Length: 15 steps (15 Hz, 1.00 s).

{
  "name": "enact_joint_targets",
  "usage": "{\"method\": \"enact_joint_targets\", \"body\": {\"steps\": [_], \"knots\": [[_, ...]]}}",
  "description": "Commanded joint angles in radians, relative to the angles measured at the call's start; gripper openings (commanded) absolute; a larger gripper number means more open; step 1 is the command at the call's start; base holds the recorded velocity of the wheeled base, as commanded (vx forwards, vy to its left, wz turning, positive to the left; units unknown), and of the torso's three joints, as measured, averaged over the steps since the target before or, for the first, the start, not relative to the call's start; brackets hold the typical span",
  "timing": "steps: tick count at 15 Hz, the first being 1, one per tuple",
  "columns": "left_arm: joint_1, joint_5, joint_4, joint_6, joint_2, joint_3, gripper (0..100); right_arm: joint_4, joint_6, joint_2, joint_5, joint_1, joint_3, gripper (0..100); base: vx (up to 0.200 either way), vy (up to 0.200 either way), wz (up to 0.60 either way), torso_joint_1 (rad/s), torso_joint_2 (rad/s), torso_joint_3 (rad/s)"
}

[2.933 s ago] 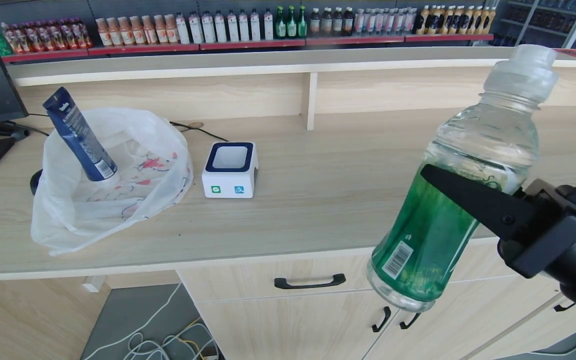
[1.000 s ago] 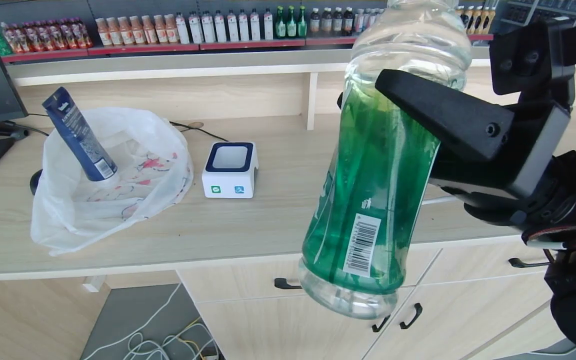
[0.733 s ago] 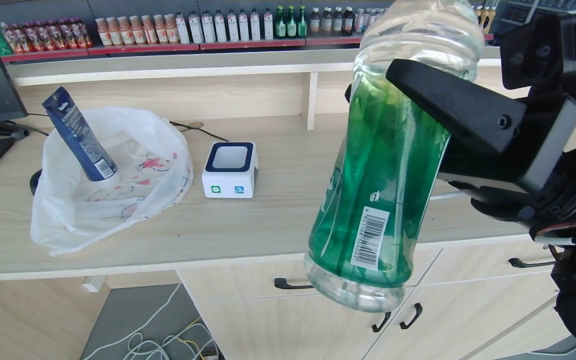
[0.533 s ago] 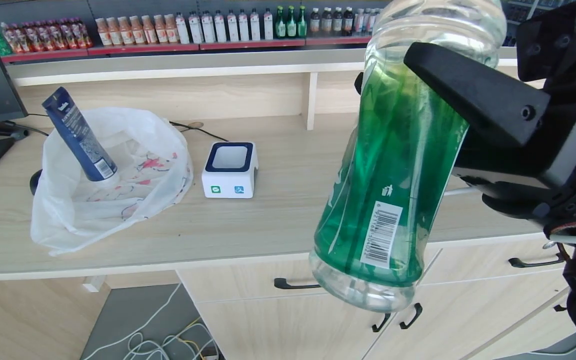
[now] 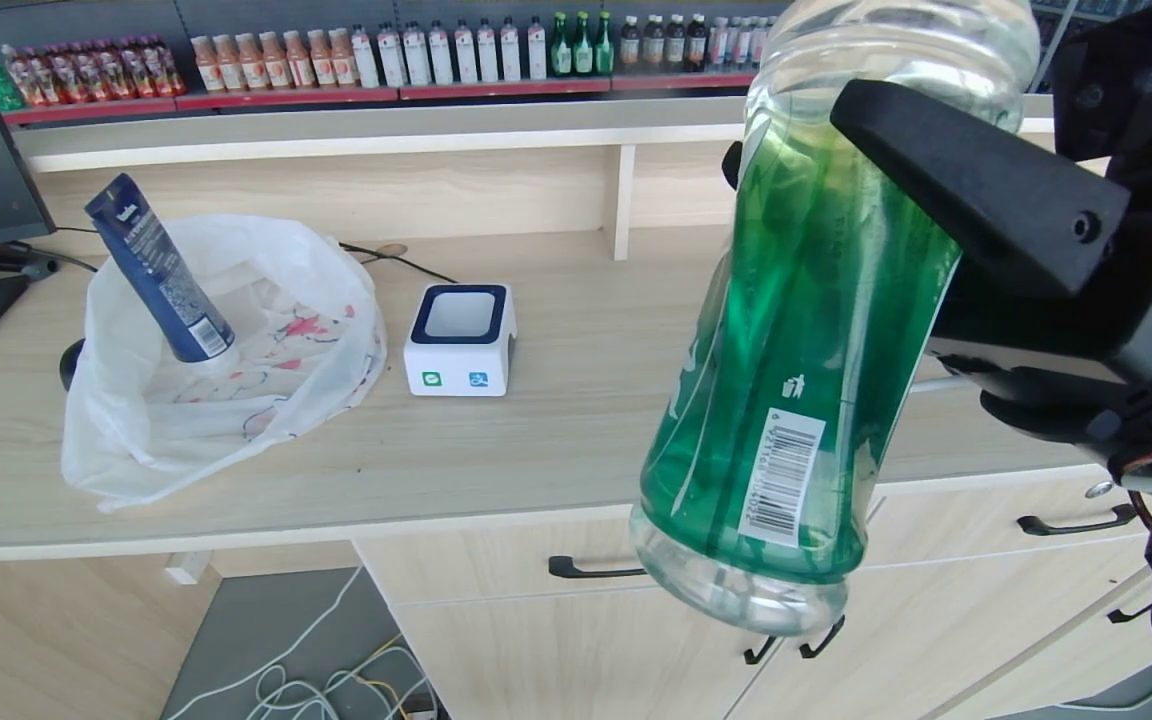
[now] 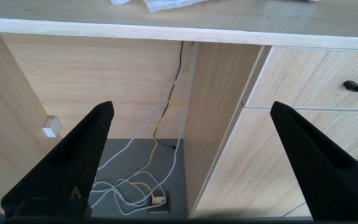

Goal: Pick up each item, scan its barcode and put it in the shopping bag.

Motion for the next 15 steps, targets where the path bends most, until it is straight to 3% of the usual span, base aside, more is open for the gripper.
{"method": "enact_joint_targets", "body": {"steps": [1, 11, 15], "knots": [[-0.001, 0.000, 0.000, 0.000, 0.002, 0.000, 100, -0.001, 0.000, -0.005, 0.000, 0.000, 0.001, 0, 0.000, 0.000, 0.00, 0.000, 0.00, 0.000], [0.000, 0.000, 0.000, 0.000, 0.000, 0.000, 100, -0.001, -0.062, -0.016, 0.049, -0.007, 0.031, 0, 0.000, 0.000, 0.00, 0.000, 0.00, 0.000], [0.000, 0.000, 0.000, 0.000, 0.002, 0.000, 100, -0.001, -0.249, -0.017, 0.038, -0.055, 0.101, 0, 0.000, 0.000, 0.00, 0.000, 0.00, 0.000]]}}
